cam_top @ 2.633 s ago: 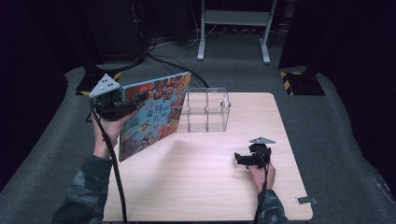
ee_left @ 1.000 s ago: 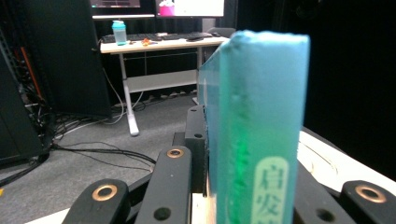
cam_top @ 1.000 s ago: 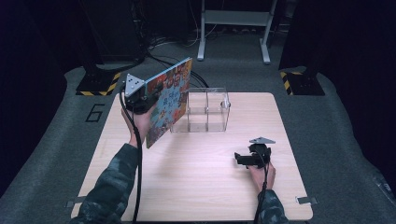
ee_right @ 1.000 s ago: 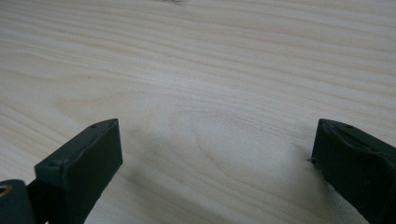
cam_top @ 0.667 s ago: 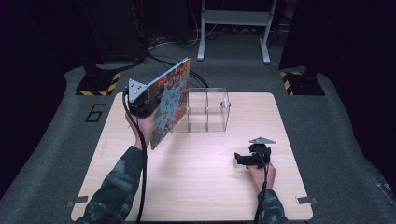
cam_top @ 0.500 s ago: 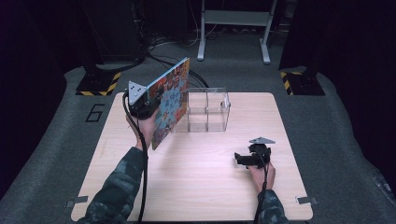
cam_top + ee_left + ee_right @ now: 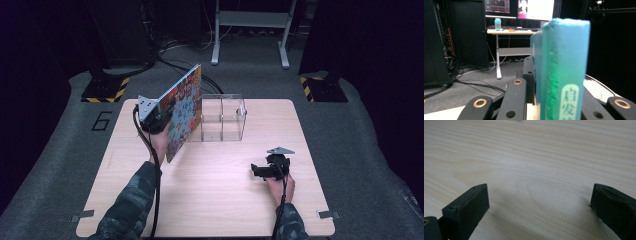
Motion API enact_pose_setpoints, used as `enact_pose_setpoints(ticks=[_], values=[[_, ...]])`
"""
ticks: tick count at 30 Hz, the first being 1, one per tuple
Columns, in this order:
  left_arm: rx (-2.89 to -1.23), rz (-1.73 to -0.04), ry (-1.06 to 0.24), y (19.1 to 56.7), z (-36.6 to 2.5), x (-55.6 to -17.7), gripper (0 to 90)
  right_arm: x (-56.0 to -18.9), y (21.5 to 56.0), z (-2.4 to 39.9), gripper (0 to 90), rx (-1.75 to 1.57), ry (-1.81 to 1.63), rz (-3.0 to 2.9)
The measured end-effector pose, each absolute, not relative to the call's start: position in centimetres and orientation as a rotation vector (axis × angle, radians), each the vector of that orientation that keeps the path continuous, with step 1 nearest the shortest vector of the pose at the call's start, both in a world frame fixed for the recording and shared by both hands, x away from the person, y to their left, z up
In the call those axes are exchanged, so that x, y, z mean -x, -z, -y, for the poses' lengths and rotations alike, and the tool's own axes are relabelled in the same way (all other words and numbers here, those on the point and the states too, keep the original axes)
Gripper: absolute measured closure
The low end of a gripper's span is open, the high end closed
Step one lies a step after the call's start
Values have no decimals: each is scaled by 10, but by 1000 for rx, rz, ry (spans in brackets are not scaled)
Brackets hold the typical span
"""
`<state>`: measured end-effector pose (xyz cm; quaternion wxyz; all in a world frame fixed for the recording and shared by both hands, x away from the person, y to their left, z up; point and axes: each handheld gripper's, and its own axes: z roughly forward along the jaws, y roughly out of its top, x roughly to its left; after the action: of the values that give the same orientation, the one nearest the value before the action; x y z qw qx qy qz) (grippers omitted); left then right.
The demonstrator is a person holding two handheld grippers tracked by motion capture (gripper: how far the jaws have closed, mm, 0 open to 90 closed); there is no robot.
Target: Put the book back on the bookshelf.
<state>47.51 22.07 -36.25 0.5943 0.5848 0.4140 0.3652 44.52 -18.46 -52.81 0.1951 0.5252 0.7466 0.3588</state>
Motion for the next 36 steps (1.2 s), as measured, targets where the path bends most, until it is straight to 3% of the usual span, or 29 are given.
enact_pose_setpoints(ticks=[20, 22, 28, 36], values=[[-1484, -1029, -711, 364, -244, -450, 779, -445, 528, 183, 20, -1463, -993, -2098], [-1489, -1019, -707, 361, -245, -450, 759, -445, 528, 183, 21, -1462, -995, -2096], [-1584, -1002, -660, 346, -245, -461, 568, -445, 528, 183, 22, -1463, -997, -2098], [-1699, -980, -608, 338, -243, -471, 521, -445, 528, 183, 23, -1463, -999, -2096]])
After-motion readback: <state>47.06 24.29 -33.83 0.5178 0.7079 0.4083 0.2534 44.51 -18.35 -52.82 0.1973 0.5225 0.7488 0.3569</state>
